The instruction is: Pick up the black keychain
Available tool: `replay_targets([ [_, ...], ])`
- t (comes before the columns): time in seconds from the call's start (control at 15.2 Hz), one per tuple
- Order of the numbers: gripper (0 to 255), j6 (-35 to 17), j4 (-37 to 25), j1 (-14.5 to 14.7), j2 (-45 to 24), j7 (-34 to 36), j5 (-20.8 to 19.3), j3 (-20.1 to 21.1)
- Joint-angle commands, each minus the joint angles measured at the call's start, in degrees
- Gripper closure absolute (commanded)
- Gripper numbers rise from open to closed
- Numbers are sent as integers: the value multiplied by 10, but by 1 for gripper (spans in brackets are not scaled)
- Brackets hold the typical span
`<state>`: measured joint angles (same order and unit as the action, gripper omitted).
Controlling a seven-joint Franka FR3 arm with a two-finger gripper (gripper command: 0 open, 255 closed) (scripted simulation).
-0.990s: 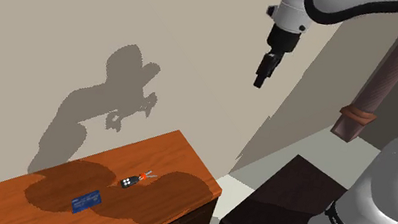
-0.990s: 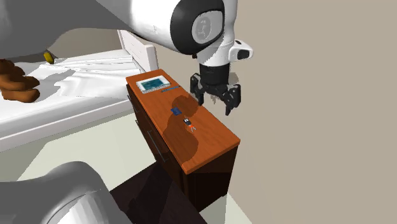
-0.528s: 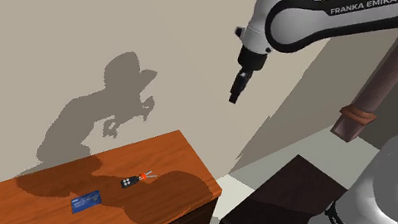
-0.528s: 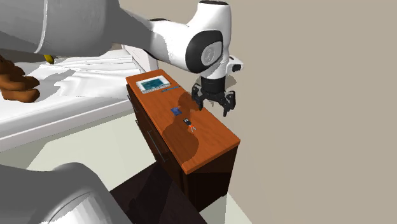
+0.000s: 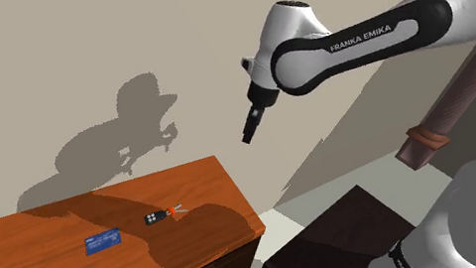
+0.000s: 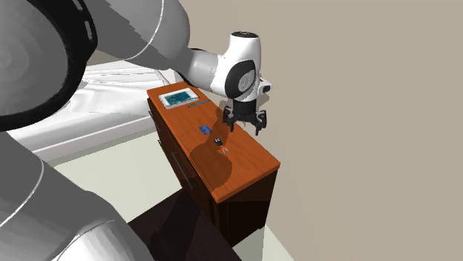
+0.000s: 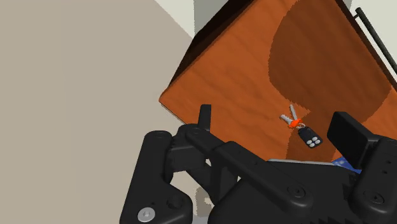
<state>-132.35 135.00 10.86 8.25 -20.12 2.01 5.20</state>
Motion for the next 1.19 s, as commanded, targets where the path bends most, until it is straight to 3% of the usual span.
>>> replay_targets([
  [0.0, 0, -26, -11, 8, -38, -8, -3, 8],
  [0.53, 0, -100, -88, 38, -194, -24, -35, 35],
  [1.12, 0, -145, -207, 87, -367, -34, -91, 46],
])
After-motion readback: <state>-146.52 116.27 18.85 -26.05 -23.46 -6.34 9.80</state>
